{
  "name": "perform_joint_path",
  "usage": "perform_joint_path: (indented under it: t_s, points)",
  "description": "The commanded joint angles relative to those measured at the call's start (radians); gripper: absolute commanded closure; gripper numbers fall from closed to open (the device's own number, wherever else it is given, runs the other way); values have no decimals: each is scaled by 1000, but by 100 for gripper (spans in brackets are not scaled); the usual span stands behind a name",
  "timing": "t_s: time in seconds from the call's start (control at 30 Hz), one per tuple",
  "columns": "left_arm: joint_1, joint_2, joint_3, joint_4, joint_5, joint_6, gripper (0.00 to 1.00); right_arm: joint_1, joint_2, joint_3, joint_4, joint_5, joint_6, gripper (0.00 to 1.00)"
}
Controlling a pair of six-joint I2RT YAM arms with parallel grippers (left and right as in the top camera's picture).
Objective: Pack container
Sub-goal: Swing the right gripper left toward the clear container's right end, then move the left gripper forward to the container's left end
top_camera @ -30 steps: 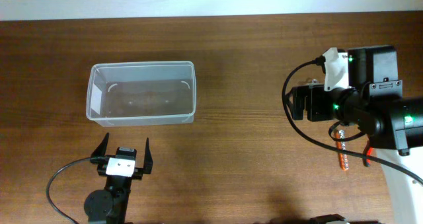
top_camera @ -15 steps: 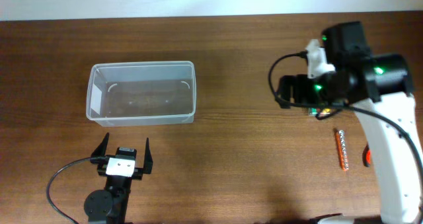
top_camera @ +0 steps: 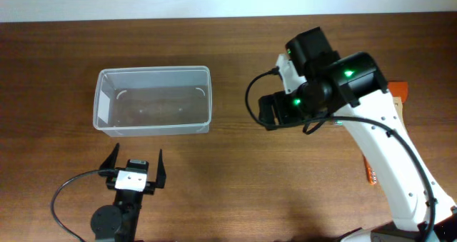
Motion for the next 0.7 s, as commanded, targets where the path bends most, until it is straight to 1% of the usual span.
perform_joint_path:
  t_s: [0.0, 0.07, 0.1, 0.17, 0.27, 0.4, 0.53, 0.67]
  points:
    - [3, -8, -3, 5, 95, -128, 1, 37, 0, 25, 13, 8, 5, 1]
    - [3, -8, 1, 5, 106, -274, 1, 51, 0, 25, 19, 7, 5, 1]
    - [3, -8, 4, 5, 125, -323, 1, 58, 0, 25, 22, 5, 5, 1]
    - [3, -8, 15, 5, 188, -362, 1, 65, 0, 25, 24, 4, 5, 1]
    - [3, -7, 48, -8, 272, -362, 1, 71, 0, 25, 25, 5, 5, 1]
    - [3, 25, 145, -104, 285, -349, 1, 71, 0, 25, 37, 5, 5, 1]
    - [3, 108, 296, -235, 285, -274, 1, 71, 0, 25, 46, 5, 5, 1]
    - [3, 248, 484, -346, 283, -181, 1, 71, 0, 25, 49, 4, 5, 1]
